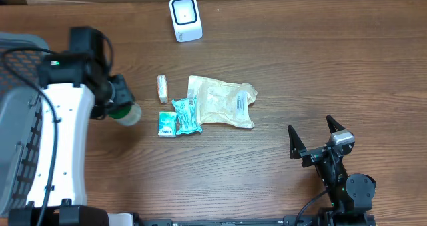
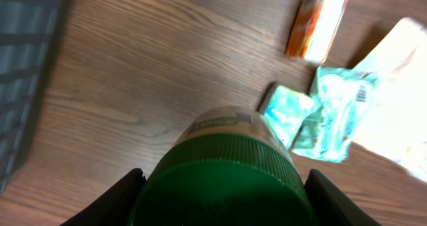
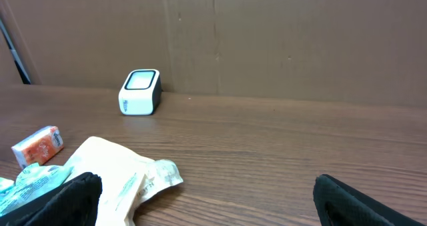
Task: Scan the item barcode
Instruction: 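Carry the green-capped bottle out and stand it left of the packs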
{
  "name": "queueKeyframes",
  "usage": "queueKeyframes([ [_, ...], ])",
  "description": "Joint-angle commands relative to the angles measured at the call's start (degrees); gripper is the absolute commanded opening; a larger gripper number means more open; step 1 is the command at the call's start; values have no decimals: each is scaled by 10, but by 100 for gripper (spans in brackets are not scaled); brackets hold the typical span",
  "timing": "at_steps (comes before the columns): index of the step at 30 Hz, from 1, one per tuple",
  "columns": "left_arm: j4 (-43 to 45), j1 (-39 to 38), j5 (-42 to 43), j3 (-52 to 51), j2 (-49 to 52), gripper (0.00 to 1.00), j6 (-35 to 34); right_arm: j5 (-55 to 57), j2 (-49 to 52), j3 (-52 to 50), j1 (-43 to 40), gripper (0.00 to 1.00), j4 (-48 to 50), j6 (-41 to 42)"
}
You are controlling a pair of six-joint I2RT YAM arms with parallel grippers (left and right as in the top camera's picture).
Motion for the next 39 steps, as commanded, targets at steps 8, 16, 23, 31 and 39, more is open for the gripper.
queueKeyframes([
  [8,143,-44,-77,-167,-9,39,-18,4,0,-4,-4,100,2,2],
  [16,214,-85,-67,-237,-6,40,-26,4,0,-4,-4,100,2,2],
  [23,227,-104,-77,-239,-6,43,-26,4,0,-4,-4,100,2,2],
  [31,227,-104,-121,-240,-6,43,-26,4,0,-4,-4,100,2,2],
  [39,262,-104,-101,-266,-5,43,-33,4,0,-4,-4,100,2,2],
])
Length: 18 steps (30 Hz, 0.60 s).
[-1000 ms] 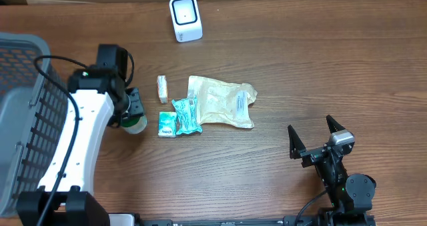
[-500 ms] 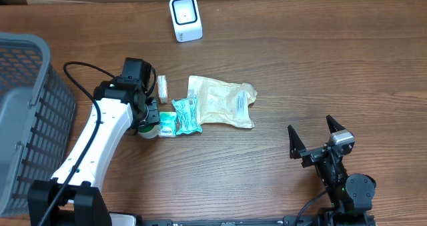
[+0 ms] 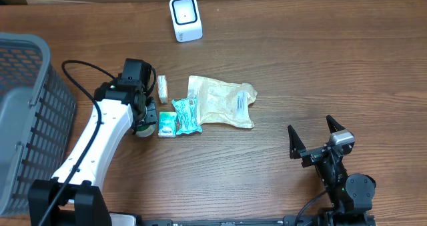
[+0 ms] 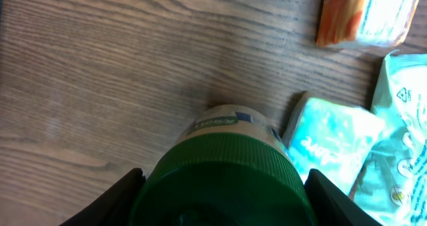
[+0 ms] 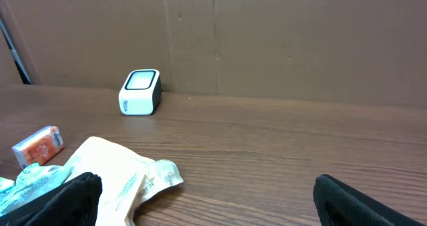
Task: Scan the item barcode
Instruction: 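Carry the green-capped bottle out and stand it left of the packs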
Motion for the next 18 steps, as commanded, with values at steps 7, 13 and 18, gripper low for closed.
queueKeyframes([
  [7,17,-1,14,-26,-5,50,-17,4,0,-4,-4,100,2,2],
  [13,19,-1,38,-25,-6,76,-17,4,0,-4,-4,100,2,2],
  [18,9,0,35,-13,-7,83,-14,4,0,-4,-4,100,2,2],
])
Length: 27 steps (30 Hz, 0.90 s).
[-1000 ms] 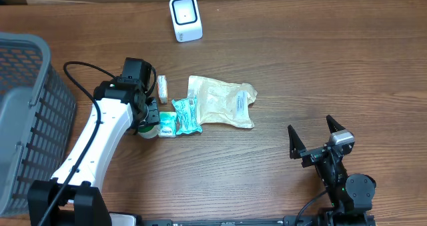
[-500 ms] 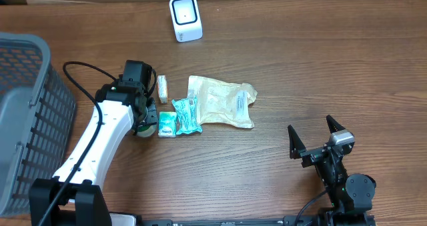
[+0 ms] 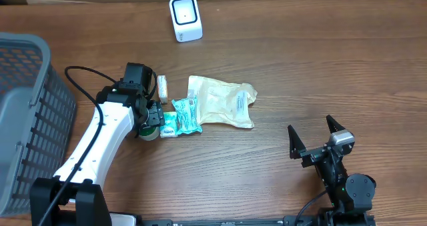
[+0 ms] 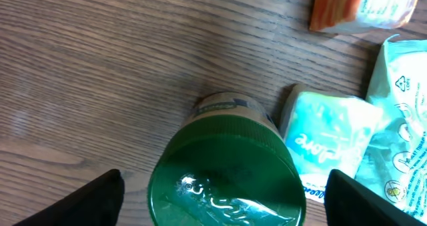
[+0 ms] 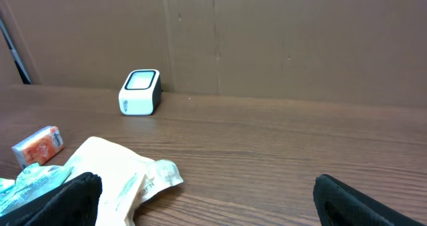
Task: Scan the item barcode
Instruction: 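Carry the green-capped bottle out and stand it left of the packs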
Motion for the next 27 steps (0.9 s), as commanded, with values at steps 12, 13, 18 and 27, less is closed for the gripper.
queueKeyframes([
  [12,-247,25,-74,383,-15,92,76,3,0,-4,-4,100,2,2],
  [13,-260,35,-74,419,-15,95,87,3,0,-4,-4,100,2,2],
  [18,-294,123,-26,569,-15,99,151,4,0,-4,-4,100,2,2],
  [27,-288,367,151,625,-22,100,165,4,0,-4,-4,100,2,2],
])
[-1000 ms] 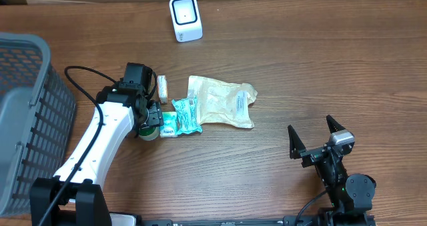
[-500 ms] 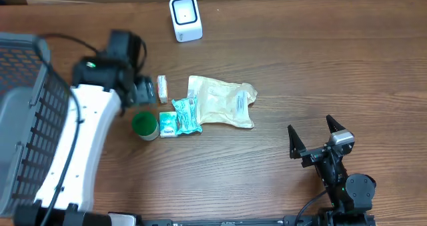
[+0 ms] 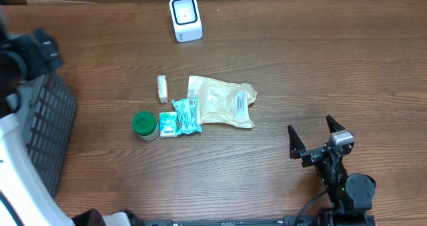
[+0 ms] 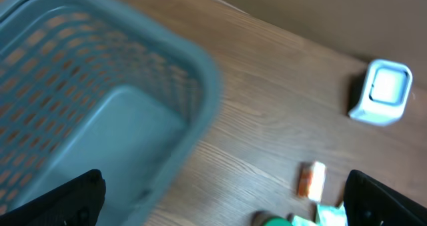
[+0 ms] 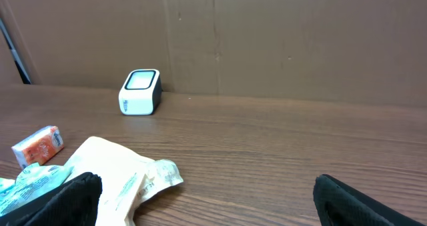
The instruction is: Scan the item barcode
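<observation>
The green-lidded jar (image 3: 144,125) stands upright on the table, free of any gripper, beside a teal packet (image 3: 167,124). Only its lid (image 4: 270,219) peeks in at the bottom of the left wrist view. The white scanner (image 3: 185,18) stands at the far edge, also seen as the scanner (image 4: 381,91) and the scanner (image 5: 140,91). My left gripper (image 4: 223,194) is open and empty, high over the left side near the basket. My right gripper (image 3: 313,143) rests open at the front right, holding nothing.
A grey basket (image 3: 41,138) fills the left edge. A small orange-and-white box (image 3: 162,89), a second teal packet (image 3: 187,114) and a cream pouch (image 3: 223,101) lie in a cluster right of the jar.
My left gripper was open around the jar on the table; now it is raised far up and to the left by the basket. The jar stays put.
My left gripper held the jar above the table left of the cluster. Then the jar was down beside the teal packet, still gripped. Then the jaws stood open around it. Now the arm is away and the jar stands alone. The right arm never moved.
</observation>
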{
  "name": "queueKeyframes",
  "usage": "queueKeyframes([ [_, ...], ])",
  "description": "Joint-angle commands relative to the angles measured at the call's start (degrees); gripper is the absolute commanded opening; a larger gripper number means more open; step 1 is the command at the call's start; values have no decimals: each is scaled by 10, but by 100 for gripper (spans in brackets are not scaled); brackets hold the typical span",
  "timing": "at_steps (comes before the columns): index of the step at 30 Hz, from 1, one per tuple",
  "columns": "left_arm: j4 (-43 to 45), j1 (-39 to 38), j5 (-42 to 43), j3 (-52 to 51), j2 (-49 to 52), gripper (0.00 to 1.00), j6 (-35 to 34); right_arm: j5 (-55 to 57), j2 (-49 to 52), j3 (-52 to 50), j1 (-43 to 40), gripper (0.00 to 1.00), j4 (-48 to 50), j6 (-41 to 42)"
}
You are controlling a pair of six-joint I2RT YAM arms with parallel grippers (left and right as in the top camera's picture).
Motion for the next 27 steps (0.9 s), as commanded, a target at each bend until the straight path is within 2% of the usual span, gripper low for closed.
queueKeyframes([
  [1,-2,83,89,3,-1,100,-2,4,-1,-4,-4,100,2,2],
  [4,-1,147,134,1,-1,100,-37,4,-1,-4,-4,100,2,2],
  [7,4,178,150,1,-1,100,-39,4,-1,-4,-4,100,2,2],
  [27,-2,180,134,1,6,99,-39,4,-1,-4,-4,100,2,2],
])
